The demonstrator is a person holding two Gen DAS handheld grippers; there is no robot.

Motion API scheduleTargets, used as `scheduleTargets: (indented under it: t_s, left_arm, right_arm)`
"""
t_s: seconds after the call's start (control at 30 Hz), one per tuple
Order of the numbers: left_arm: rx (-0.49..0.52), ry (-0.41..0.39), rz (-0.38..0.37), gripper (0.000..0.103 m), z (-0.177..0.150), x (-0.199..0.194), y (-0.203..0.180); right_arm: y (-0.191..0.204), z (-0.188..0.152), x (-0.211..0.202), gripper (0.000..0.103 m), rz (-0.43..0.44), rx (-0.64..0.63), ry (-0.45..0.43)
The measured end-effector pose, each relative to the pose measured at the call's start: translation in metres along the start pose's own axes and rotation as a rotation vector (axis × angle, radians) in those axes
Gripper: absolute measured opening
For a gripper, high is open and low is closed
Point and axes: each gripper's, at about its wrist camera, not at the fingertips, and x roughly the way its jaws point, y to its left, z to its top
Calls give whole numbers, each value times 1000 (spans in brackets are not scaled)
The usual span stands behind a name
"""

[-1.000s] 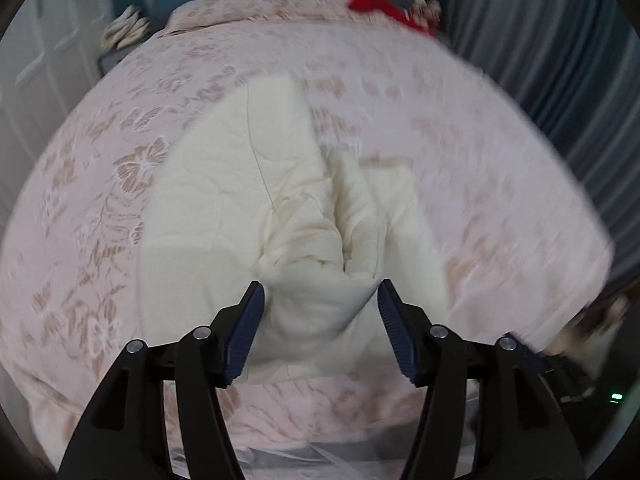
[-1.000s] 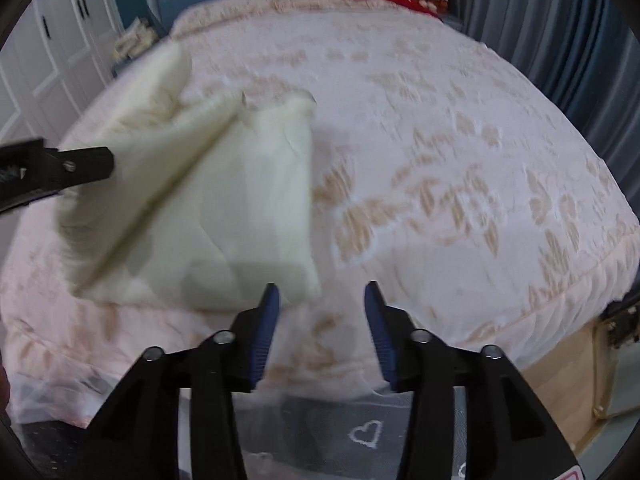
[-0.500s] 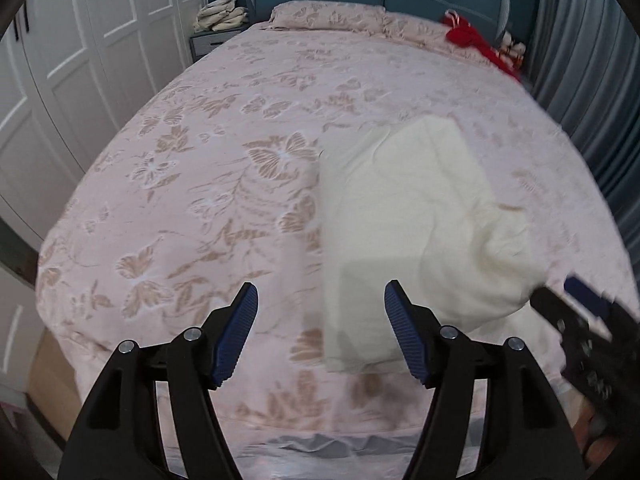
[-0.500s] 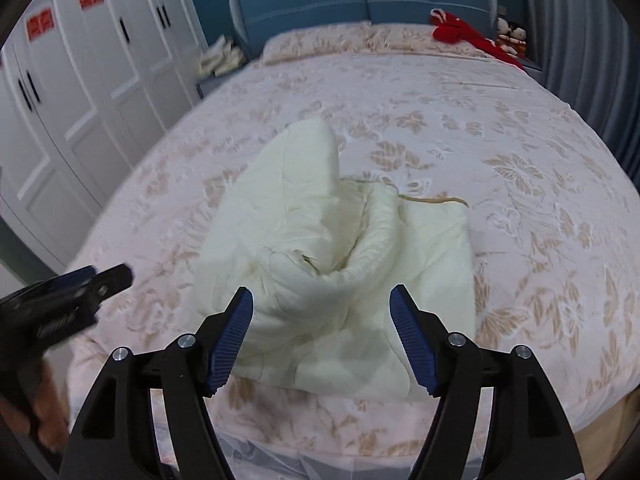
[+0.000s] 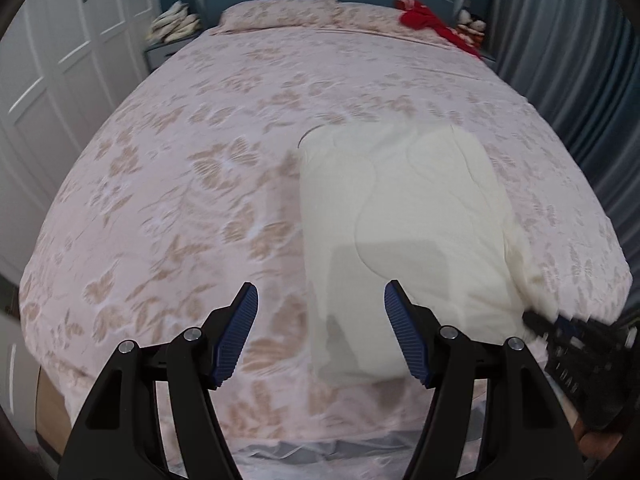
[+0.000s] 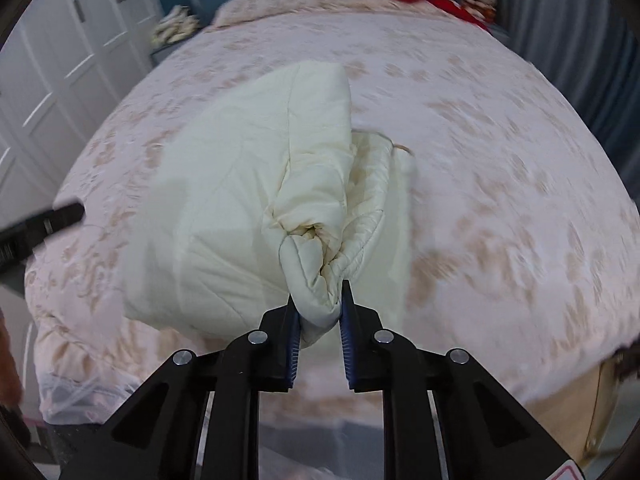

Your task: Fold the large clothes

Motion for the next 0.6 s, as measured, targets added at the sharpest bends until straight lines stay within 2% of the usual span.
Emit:
scheduleTargets:
  t_s: [0.1,0.3,0.43,0.6]
  left_arm:
    - [58,-5,-19,64,4,6,-29]
    - [165,62,-15,63,-9,40,-79]
    - [178,117,1,63,-21,61,-89]
    - [196,133,25,65,-31,74,-94]
  right_arm:
    - [-14,-15,10,16,-20,20,32]
    - [-25,-38,30,16,-32,52,66]
    - [-34,-48,47,16,-21,83,96]
    - [-37,-54,66,17,-16,104,125]
